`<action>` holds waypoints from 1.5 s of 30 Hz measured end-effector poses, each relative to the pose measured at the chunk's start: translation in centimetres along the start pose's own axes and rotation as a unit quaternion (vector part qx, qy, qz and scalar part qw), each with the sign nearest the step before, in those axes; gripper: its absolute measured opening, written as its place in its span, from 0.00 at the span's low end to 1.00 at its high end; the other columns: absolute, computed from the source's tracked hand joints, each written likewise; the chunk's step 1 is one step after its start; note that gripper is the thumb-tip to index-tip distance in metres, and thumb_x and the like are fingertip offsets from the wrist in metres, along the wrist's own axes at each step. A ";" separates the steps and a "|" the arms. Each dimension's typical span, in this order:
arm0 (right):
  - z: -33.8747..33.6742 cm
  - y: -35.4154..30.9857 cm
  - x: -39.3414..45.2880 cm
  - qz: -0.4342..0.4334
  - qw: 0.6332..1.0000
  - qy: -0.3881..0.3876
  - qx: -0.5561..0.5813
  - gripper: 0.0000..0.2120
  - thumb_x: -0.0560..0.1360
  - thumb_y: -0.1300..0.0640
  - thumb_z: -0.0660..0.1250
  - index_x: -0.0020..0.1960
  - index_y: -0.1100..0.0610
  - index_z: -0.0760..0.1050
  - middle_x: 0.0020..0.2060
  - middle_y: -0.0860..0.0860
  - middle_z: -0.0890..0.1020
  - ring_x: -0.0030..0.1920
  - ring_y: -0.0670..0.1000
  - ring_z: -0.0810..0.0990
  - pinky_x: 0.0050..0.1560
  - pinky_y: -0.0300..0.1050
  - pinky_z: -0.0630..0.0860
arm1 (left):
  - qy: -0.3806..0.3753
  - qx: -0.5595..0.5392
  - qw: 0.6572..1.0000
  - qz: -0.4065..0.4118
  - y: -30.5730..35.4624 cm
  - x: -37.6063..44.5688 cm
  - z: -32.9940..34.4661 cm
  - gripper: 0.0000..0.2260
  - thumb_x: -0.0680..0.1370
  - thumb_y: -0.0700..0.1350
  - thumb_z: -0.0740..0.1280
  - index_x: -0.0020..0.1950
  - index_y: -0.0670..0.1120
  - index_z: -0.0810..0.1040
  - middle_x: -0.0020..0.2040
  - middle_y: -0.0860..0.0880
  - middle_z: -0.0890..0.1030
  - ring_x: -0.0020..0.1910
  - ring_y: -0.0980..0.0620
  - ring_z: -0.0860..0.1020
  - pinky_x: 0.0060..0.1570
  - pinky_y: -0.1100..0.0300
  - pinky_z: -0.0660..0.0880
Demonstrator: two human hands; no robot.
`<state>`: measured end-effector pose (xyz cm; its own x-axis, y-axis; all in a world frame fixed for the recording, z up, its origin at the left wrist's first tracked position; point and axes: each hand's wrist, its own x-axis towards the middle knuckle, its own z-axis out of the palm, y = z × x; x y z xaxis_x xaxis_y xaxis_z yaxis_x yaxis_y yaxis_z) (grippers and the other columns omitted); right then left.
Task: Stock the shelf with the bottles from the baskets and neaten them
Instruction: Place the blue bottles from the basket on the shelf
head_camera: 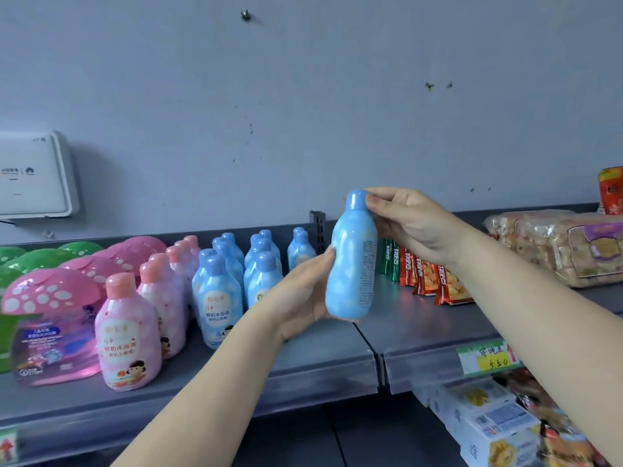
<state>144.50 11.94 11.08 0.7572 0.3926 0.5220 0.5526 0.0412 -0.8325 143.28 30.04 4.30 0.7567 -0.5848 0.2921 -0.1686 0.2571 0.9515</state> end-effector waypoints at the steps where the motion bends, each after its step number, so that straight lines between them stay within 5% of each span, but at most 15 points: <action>1: 0.1 0.1 0.1 0.006 1.000 0.023 -0.017 0.17 0.65 0.47 0.71 0.51 0.54 0.80 0.39 0.48 0.81 0.38 0.46 0.74 0.41 0.40 0.68 | 0.021 0.037 0.999 0.004 0.2 -0.1 0.0 0.14 0.72 0.57 0.61 0.49 0.53 0.82 0.44 0.54 0.82 0.44 0.51 0.79 0.40 0.56 0.79; 3: 0.6 0.1 0.1 0.012 0.997 0.058 -0.048 0.06 0.74 0.55 0.67 0.50 0.53 0.79 0.34 0.44 0.80 0.34 0.44 0.70 0.36 0.36 0.65 | 0.049 0.105 0.993 0.014 0.4 -0.2 0.0 0.13 0.72 0.55 0.63 0.50 0.50 0.79 0.40 0.55 0.81 0.38 0.55 0.78 0.38 0.58 0.78; 5: 1.2 -0.1 0.0 0.005 0.994 0.083 -0.072 0.06 0.77 0.60 0.64 0.50 0.51 0.78 0.33 0.43 0.80 0.31 0.41 0.73 0.32 0.32 0.69 | 0.080 0.151 0.985 0.026 0.5 0.0 0.2 0.15 0.72 0.54 0.67 0.54 0.47 0.77 0.41 0.52 0.81 0.37 0.53 0.78 0.38 0.59 0.78; 9: 1.7 -0.6 -0.3 -0.007 0.957 0.154 -0.248 0.05 0.70 0.52 0.72 0.44 0.45 0.78 0.42 0.50 0.82 0.44 0.47 0.79 0.50 0.43 0.75 | 0.183 0.196 0.961 0.065 0.8 0.6 1.0 0.12 0.72 0.47 0.73 0.53 0.48 0.75 0.46 0.48 0.79 0.36 0.54 0.79 0.32 0.65 0.76; 15: 2.2 -1.6 0.0 0.014 0.897 0.192 -0.399 0.16 0.68 0.44 0.72 0.44 0.57 0.79 0.35 0.46 0.78 0.36 0.44 0.74 0.36 0.37 0.68 | 0.266 0.292 0.910 0.124 1.1 1.2 2.3 0.17 0.68 0.46 0.77 0.49 0.49 0.71 0.40 0.55 0.75 0.26 0.63 0.77 0.26 0.70 0.73; 21: 1.7 -1.8 1.6 0.035 0.938 0.158 -0.308 0.15 0.71 0.51 0.71 0.49 0.64 0.80 0.45 0.56 0.83 0.45 0.49 0.77 0.50 0.48 0.74 | 0.229 0.462 0.852 0.093 3.7 1.2 0.4 0.13 0.71 0.52 0.72 0.49 0.49 0.74 0.40 0.57 0.77 0.35 0.59 0.76 0.34 0.69 0.72; 25: 1.5 -1.0 2.9 0.033 0.939 0.133 -0.317 0.13 0.72 0.53 0.71 0.50 0.62 0.80 0.42 0.53 0.81 0.43 0.48 0.77 0.47 0.44 0.72 | 0.166 0.509 0.841 0.069 7.1 1.9 -2.1 0.08 0.73 0.46 0.72 0.50 0.49 0.77 0.44 0.51 0.80 0.38 0.56 0.77 0.41 0.61 0.75; 31: 1.8 1.1 5.9 0.051 0.949 0.102 -0.293 0.12 0.74 0.54 0.69 0.51 0.63 0.79 0.37 0.49 0.78 0.39 0.46 0.74 0.39 0.39 0.69 | 0.124 0.616 0.778 0.006 9.1 5.1 -4.6 0.13 0.73 0.47 0.72 0.56 0.46 0.78 0.42 0.55 0.78 0.37 0.61 0.75 0.40 0.66 0.73; 36: 1.8 3.4 8.3 0.071 0.942 0.093 -0.315 0.14 0.74 0.54 0.68 0.50 0.66 0.78 0.42 0.57 0.79 0.42 0.51 0.74 0.43 0.44 0.69 | 0.116 0.627 0.770 -0.033 9.0 7.4 -6.7 0.13 0.73 0.45 0.72 0.55 0.44 0.78 0.46 0.50 0.81 0.30 0.62 0.76 0.30 0.71 0.72; 45: 2.1 7.7 10.7 0.114 0.935 0.059 -0.332 0.13 0.74 0.54 0.69 0.49 0.64 0.78 0.40 0.53 0.77 0.41 0.50 0.75 0.39 0.42 0.69 | 0.123 0.623 0.762 -0.124 6.7 10.5 -9.5 0.05 0.72 0.44 0.72 0.40 0.46 0.77 0.39 0.44 0.81 0.38 0.52 0.77 0.35 0.65 0.71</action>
<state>156.11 18.33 9.85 0.8928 0.2170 0.3947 0.4376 -0.6251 -0.6463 156.08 32.93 12.86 0.9327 -0.2956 0.2066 -0.3542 -0.8586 0.3707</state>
